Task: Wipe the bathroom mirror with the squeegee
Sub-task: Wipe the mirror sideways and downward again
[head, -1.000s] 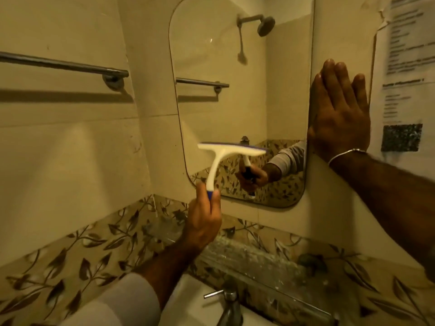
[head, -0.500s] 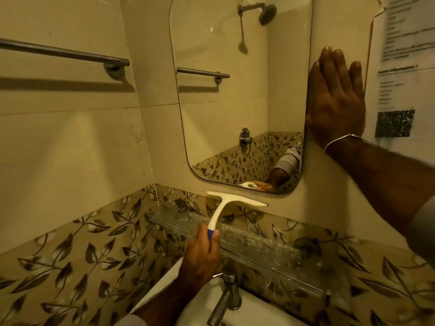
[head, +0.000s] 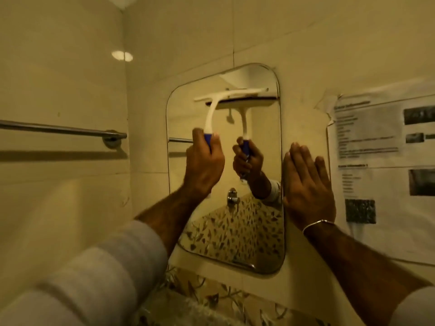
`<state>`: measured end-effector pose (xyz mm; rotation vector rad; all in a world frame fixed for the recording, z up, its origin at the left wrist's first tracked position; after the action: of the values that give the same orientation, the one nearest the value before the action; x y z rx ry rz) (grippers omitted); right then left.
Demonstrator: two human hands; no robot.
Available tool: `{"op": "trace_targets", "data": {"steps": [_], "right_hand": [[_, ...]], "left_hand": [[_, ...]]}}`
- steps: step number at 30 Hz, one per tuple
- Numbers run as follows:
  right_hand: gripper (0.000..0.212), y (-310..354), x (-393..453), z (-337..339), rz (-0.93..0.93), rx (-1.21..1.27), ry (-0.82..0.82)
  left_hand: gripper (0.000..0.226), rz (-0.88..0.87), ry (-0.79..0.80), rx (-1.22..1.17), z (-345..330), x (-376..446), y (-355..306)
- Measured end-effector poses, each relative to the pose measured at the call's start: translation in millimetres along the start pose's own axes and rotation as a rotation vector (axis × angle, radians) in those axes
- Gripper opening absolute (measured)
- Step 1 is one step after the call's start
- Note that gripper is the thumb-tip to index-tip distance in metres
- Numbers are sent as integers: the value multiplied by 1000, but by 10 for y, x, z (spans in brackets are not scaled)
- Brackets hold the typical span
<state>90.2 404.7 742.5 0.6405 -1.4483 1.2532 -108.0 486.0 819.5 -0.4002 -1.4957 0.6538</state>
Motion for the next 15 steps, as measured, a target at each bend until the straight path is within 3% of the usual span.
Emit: {"op": "trace_targets", "data": {"steps": [5,11,15], "right_hand": [[70,-18,-18,-19,5,-24,-7],[84,-15,-28,-20,-3,-30,-16],[69,4,-29,5,-4,-21,-34]], "left_hand": [[26,-18,-62,-113,-176,489,-534],[25,32,-33,-52,-401,468,-490],[28,75,-27,-64,-428,343,-474]]}}
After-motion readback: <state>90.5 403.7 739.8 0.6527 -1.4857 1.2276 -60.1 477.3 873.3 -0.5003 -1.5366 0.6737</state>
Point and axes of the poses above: each hand's wrist, its own x-axis towards the middle knuckle, its own z-axis out of the back of the hand, y = z × x, the point moved 5 cm from there along x, towards the middle knuckle, and after that the axes turned 11 degrees about z, right-handed, at the moved point
